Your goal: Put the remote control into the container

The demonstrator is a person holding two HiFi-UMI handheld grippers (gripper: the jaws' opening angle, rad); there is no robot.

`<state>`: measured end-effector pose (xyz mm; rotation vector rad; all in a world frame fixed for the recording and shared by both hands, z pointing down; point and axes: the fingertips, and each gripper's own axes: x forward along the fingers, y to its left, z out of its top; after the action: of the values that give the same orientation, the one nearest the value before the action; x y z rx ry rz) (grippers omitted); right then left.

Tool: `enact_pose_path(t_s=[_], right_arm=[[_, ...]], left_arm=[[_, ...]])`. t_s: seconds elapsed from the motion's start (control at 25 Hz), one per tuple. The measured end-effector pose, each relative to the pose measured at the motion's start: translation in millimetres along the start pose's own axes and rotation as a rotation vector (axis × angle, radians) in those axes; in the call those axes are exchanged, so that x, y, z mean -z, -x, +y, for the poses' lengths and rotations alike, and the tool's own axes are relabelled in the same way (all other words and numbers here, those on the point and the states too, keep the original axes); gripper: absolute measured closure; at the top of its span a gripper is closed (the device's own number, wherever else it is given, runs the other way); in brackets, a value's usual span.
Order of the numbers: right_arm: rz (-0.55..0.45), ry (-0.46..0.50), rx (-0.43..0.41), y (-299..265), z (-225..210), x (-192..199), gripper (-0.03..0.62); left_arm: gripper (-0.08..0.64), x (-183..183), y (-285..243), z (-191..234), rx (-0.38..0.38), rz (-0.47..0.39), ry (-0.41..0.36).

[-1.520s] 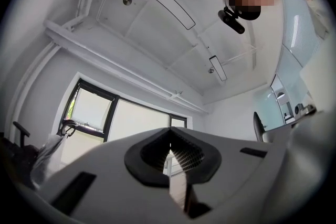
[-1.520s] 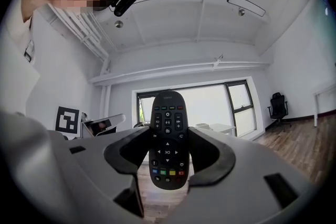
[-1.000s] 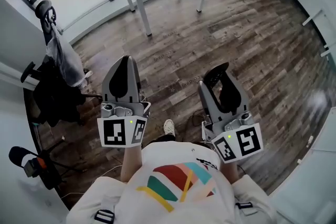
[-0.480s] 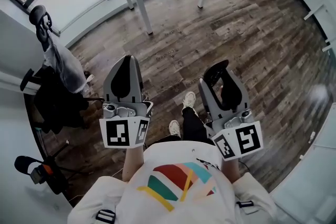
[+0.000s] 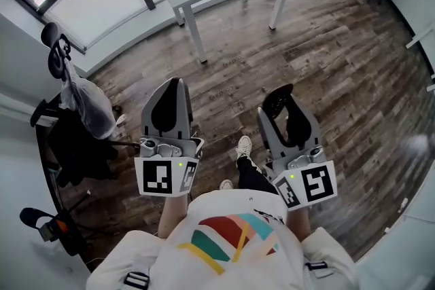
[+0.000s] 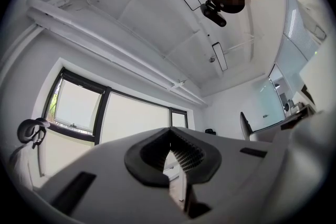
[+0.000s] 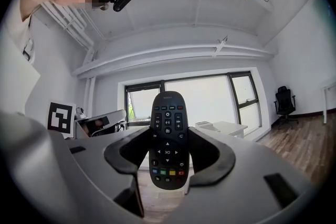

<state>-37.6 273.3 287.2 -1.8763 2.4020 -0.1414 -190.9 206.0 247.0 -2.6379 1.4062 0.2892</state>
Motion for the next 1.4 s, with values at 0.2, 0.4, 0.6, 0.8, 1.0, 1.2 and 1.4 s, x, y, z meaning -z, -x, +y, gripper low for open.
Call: enact_pose_path(t_s=[0.2, 0.4, 0.6, 0.8, 1.0, 1.2, 1.4], right_arm=[[0.013, 0.003, -0.011, -55, -40, -7, 0.360], [0.014, -0.008, -0.022, -92, -80, -10, 0.360], [0.002, -0.042, -0.032, -122, -115, -10, 0.360], [-0.024, -0.046, -0.028, -134, -138, -19, 0.360], [-0.034, -0.029, -0.014, -149, -150, -23, 0.360], [-0.030, -0.009, 0.013, -179, -166, -20, 0.360], [-0.033, 0.014, 0.014, -235, -179, -23, 0.360]], left_arm=[[0.552, 9, -62, 16, -0.020, 0.004, -0.004], [0.552, 27, -115, 14, -0.027, 0.025, -0.010], [0.552, 31, -158, 13, -0.031, 0.007, -0.027], [0.552, 31, -182, 8, -0.028, -0.005, -0.040], [0.552, 40, -202, 16, -0.025, -0.010, -0.027], [0.552, 57, -236, 35, -0.014, -0.027, -0.007], [0.552, 75, -282, 69, -0.012, -0.031, 0.015]])
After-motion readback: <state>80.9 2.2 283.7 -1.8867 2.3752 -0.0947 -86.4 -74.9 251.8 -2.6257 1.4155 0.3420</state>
